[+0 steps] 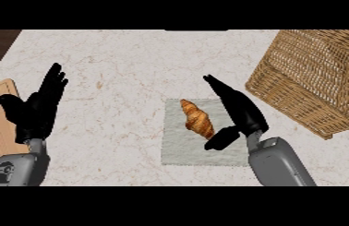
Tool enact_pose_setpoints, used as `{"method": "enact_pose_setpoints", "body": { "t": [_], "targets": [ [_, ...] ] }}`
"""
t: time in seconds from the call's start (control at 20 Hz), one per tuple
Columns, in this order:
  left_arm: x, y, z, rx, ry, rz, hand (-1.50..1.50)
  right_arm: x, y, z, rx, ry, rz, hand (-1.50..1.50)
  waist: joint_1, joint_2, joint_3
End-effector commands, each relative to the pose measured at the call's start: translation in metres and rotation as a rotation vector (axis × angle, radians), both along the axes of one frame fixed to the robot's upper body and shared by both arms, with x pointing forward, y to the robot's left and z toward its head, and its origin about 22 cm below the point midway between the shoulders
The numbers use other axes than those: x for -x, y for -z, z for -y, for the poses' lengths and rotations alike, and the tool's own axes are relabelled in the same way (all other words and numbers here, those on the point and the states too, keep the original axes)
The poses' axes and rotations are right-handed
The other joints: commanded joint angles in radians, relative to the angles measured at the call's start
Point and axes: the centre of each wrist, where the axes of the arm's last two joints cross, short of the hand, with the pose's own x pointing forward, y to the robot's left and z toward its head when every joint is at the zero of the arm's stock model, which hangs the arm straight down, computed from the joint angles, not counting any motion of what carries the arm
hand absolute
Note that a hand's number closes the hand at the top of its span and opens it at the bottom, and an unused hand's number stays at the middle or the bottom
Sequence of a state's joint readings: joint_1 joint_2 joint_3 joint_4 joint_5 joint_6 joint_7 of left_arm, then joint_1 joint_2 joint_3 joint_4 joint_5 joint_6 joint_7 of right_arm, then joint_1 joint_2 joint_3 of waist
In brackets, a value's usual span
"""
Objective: Pick the croissant from the placemat and place it in the basket
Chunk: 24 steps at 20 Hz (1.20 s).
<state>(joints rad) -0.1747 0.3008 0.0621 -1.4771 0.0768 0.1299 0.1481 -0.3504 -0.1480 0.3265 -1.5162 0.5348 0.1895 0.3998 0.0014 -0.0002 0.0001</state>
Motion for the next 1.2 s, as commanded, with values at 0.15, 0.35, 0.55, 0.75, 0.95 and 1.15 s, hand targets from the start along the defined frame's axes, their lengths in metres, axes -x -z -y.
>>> {"method": "enact_pose_setpoints", "body": {
  "t": [0.15, 0.35, 0.55, 0.75, 0.95, 1.15],
  "targets": [
    [-0.008, -0.008, 0.001, -0.008, 0.002, -0.008, 0.0, -0.002, 0.025, -0.003, -0.013, -0.001, 0.002, -1.5, 0.0, 0.0, 0.0],
    [-0.004, -0.016, 0.014, 0.004, 0.002, 0.003, 0.0, 0.003, 0.01, -0.003, 0.001, -0.014, -0.002, -1.5, 0.0, -0.001, 0.0],
    [-0.007, 0.0, 0.007, 0.006, -0.009, -0.005, 0.0, -0.006, 0.009, -0.005, 0.007, 0.022, -0.008, -1.5, 0.0, 0.0, 0.0],
    [0.002, -0.011, -0.009, -0.014, 0.008, -0.006, 0.0, -0.017, 0.037, -0.007, 0.069, 0.034, -0.007, -1.5, 0.003, 0.001, 0.0],
    [-0.015, -0.003, 0.006, -0.01, 0.007, 0.012, 0.0, -0.018, 0.031, 0.002, 0.06, 0.02, -0.026, -1.5, -0.002, 0.001, 0.0],
    [0.005, -0.006, 0.012, -0.016, -0.019, 0.015, 0.0, -0.012, 0.057, -0.011, 0.07, 0.008, -0.017, -1.5, 0.002, 0.0, 0.0]
  ]
}}
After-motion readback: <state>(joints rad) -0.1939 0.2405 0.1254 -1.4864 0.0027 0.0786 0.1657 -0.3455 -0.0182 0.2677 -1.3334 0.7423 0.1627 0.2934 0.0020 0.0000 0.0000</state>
